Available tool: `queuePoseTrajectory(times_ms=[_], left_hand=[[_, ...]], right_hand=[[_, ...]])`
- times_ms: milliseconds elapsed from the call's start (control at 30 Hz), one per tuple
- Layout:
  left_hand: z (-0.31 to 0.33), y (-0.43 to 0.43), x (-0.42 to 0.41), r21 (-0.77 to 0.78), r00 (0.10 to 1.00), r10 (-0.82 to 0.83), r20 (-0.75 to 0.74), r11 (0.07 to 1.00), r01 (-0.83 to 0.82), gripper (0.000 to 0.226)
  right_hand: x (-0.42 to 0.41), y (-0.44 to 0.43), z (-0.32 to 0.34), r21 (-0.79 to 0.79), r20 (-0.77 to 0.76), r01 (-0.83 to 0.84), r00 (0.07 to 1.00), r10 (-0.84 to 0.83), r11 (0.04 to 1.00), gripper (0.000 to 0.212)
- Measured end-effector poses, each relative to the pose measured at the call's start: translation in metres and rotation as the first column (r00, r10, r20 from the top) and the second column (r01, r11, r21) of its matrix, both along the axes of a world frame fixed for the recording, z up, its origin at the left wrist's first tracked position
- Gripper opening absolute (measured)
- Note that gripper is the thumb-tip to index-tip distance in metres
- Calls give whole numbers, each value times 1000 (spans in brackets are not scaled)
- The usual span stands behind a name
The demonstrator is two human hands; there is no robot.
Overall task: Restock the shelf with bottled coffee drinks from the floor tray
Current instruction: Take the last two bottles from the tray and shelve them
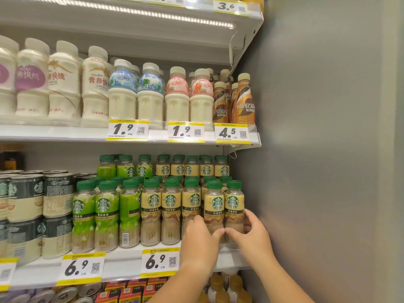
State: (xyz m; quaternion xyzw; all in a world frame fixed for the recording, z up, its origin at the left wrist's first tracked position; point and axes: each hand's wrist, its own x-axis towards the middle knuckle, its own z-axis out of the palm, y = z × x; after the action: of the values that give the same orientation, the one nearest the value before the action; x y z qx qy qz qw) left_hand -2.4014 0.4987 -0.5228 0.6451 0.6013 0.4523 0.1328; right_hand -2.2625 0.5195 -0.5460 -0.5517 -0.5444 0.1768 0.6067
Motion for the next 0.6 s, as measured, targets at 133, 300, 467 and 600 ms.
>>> queuePoseTrajectory(times_ms=[133,300,467,600], left_hand=[[-2,6,0,45,1000,24,-20,999,-23,43],[-4,11,-3,107,997,47,-57,993,-41,43],[-3,16,-5,106,996,53,-71,993,-45,35],[-3,19,-6,121,997,49,-56,992,-42,34]], right_hand=[[0,3,-6,-8,-40,30,999,-30,1000,60],[1,10,-13,-35,-56,15,998,-17,999,48],[0,20,-16,-59,-32,6,999,-8,998,53],[-1,25,-17,-74,-15,8,1000,-9,997,55]])
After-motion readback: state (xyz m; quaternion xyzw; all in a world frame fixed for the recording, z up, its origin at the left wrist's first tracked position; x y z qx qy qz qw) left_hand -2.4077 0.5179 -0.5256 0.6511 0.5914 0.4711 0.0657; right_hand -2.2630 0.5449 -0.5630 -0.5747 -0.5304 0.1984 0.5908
